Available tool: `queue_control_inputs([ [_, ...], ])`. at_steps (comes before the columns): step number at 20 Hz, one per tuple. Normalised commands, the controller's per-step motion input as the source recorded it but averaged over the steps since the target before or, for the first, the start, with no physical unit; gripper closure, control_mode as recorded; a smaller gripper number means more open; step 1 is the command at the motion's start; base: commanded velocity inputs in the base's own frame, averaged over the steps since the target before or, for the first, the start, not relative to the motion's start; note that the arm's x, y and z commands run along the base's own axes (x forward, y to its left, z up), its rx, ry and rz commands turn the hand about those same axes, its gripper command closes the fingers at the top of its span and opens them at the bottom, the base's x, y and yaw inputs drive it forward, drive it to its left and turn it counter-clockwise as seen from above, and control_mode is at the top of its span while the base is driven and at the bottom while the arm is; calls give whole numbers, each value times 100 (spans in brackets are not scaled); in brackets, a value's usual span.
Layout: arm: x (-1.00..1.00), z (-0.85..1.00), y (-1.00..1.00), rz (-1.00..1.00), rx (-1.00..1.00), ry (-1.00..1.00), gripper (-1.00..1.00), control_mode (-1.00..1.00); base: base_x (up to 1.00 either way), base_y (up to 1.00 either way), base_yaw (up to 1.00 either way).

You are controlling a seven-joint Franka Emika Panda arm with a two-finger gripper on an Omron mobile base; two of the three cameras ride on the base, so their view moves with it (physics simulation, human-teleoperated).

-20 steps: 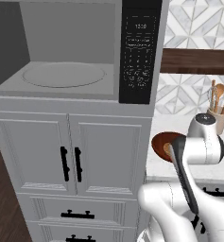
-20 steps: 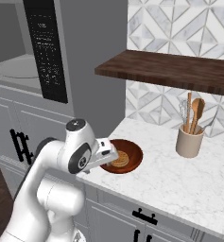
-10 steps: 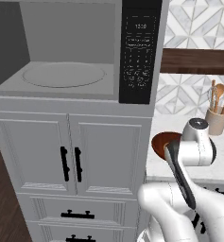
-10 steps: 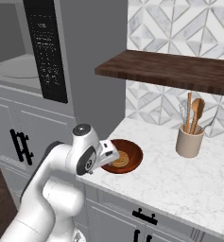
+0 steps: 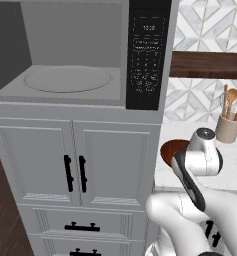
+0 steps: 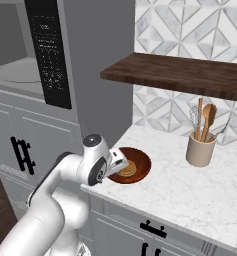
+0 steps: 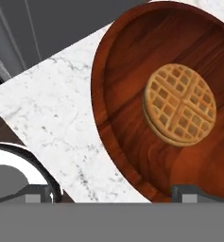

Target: Open the microwave, place the bowl with waffle inside the microwave, then close the microwave door and turn it on.

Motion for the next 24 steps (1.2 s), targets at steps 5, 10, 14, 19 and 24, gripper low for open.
queue_control_inputs([
  [5, 34, -24, -1, 0, -3, 1, -100, -100, 0, 0, 0],
  [10, 30, -33, 0, 0, -4, 0, -100, -100, 0, 0, 0],
  [14, -1, -24, -4, 0, -1, 0, -100, -100, 0, 0, 0],
  [19, -10, -31, -2, 0, -1, 0, -100, -100, 0, 0, 0],
  [24, 0, -27, 0, 0, -1, 0, -100, -100, 0, 0, 0],
])
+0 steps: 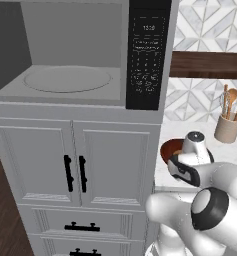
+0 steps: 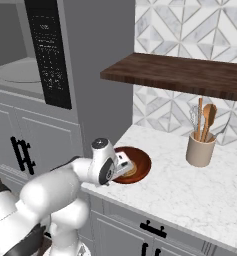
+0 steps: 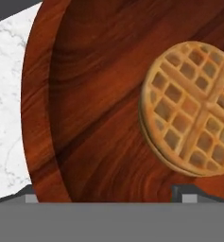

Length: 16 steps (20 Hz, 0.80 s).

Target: Open the microwave, place the bowl with waffle inside the microwave, then close the microwave door and turn it on.

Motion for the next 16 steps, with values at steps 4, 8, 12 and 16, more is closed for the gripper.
queue_control_inputs([
  [4, 0, -20, 0, 0, 0, 0, 100, -100, 0, 0, 0],
  [8, 0, -14, 0, 3, 0, -2, 100, -100, 0, 0, 0],
  [12, 0, -5, 0, 3, 0, -7, 100, -100, 0, 0, 0],
  [16, -26, 0, 0, 0, 0, -15, 100, -100, 0, 0, 0],
])
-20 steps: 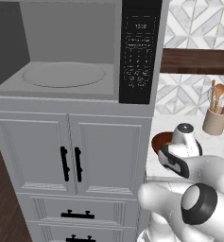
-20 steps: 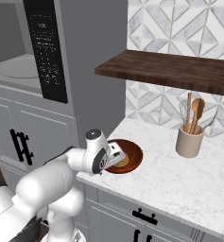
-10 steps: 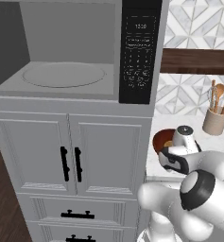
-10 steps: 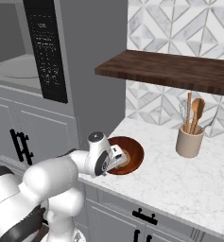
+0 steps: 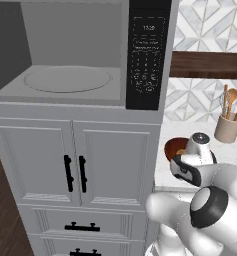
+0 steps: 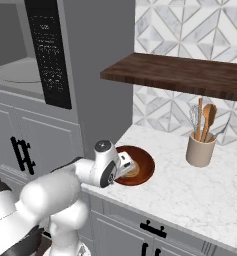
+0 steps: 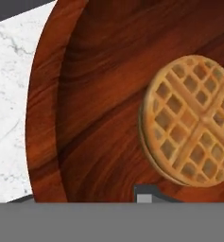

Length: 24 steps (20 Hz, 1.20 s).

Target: Open the microwave, place the bowl with waffle inside the microwave, then close the microwave door and turn it on.

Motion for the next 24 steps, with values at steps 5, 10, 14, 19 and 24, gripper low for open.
queue_control_inputs([
  [5, -47, 28, -2, 0, 0, -23, 100, -100, 0, 0, 0],
  [10, -19, 12, 0, 0, -1, -30, 100, -100, 0, 0, 0],
  [14, -10, 1, 0, 0, -12, -35, 100, -100, 0, 0, 0],
  [19, -26, 33, 0, 0, -22, -17, 100, -100, 0, 0, 0],
  [24, -25, 98, 38, -5, -18, -1, 100, -100, 0, 0, 0],
])
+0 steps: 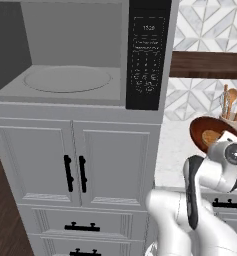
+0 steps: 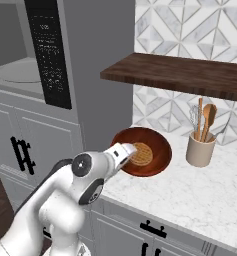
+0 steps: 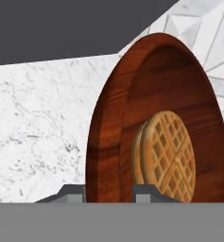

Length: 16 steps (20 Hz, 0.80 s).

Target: Open the microwave, place the bowl with waffle inside the microwave, then close the microwave door and turn it on.

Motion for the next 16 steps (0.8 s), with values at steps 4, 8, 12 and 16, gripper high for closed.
queue_control_inputs([
  [4, -65, 40, 22, -4, -5, -9, 100, -100, 0, 0, 0],
  [8, -87, 69, 11, 0, 5, -11, 100, -100, 0, 0, 0],
  [12, -86, 96, 8, -1, 2, -1, 100, -100, 0, 0, 0],
  [16, -83, 74, 29, -1, 0, -5, 100, -100, 0, 0, 0],
])
